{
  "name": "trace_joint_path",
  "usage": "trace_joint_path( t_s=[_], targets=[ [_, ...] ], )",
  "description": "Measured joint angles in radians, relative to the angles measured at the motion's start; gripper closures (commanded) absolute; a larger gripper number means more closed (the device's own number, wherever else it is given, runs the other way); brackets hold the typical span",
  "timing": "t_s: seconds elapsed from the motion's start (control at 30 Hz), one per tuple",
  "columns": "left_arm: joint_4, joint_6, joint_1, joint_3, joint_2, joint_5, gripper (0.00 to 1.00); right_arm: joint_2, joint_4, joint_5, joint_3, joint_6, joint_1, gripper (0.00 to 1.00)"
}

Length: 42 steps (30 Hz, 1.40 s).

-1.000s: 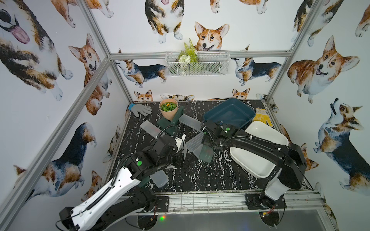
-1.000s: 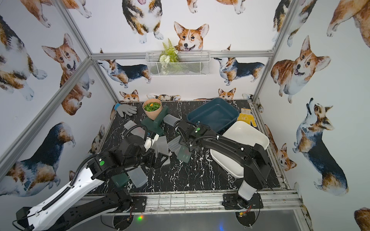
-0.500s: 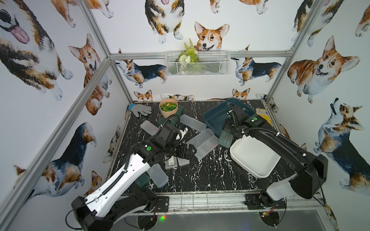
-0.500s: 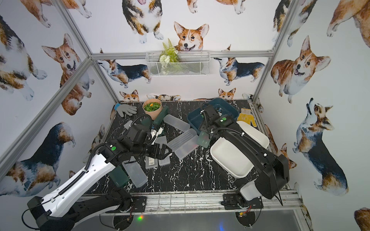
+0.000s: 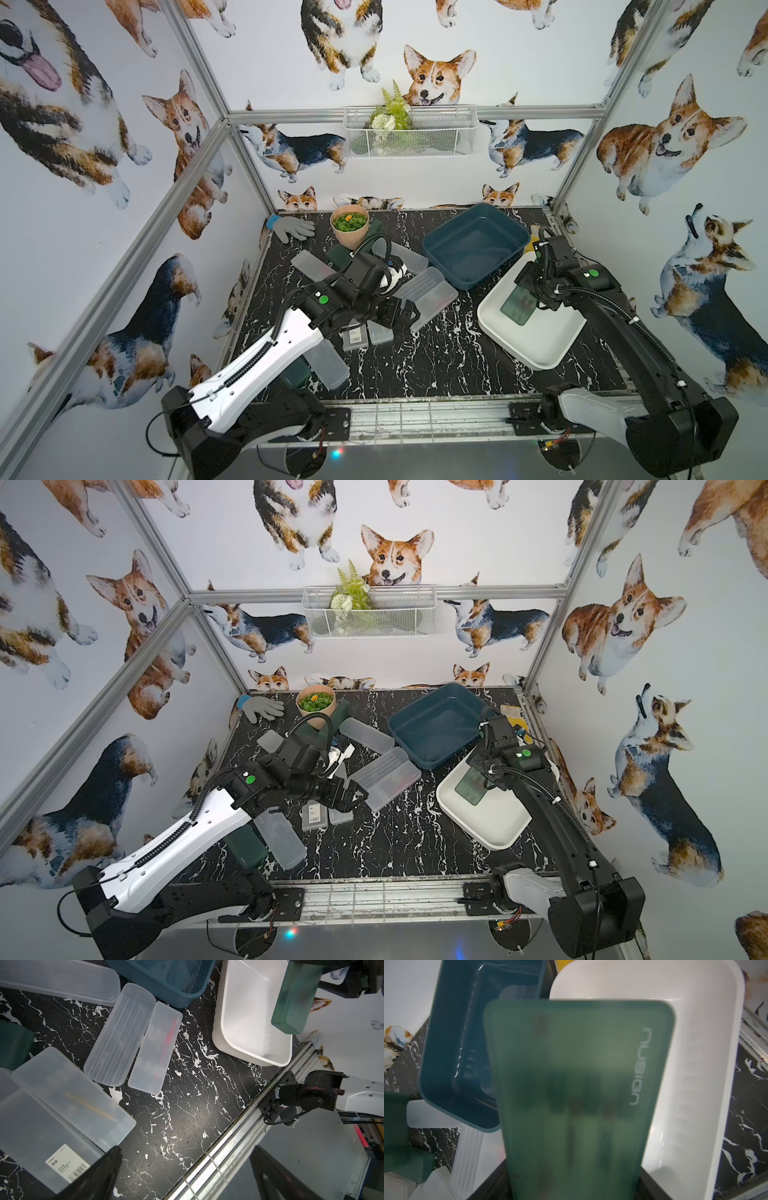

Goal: Place the pencil cases by color into the storage box
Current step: Place the pencil case at the storage box.

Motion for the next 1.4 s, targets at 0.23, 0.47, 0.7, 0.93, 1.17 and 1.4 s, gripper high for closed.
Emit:
trace_joint_path(
  t_s=[0.23, 0.47, 0.7, 0.93, 1.17, 1.4],
  targets=[
    [0.0, 0.025, -0.008, 0.012, 0.022, 0.009, 0.01, 0.02, -0.016, -0.044, -0.048, -0.007, -0.054, 0.35],
    [0.0, 0.034, -0.014, 0.023, 0.032, 0.018, 0.01, 0.158, 0.031, -0.107, -0.051, -0.058, -0.179, 0.35],
    [0.004, 0.048, -0.026, 0.037, 0.047, 0.024, 0.01, 0.361, 0.085, -0.172, 0.028, -0.113, -0.242, 0.34],
    [0.023, 0.089, -0.043, 0.074, 0.089, 0.021, 0.01, 0.541, 0.114, -0.216, 0.114, -0.162, -0.253, 0.34],
    [0.044, 0.114, -0.051, 0.132, 0.156, 0.001, 0.01, 0.67, 0.132, -0.217, 0.187, -0.189, -0.262, 0.33],
    [0.055, 0.121, -0.051, 0.203, 0.227, -0.019, 0.01, 0.737, 0.157, -0.215, 0.225, -0.219, -0.278, 0.31]
  ],
)
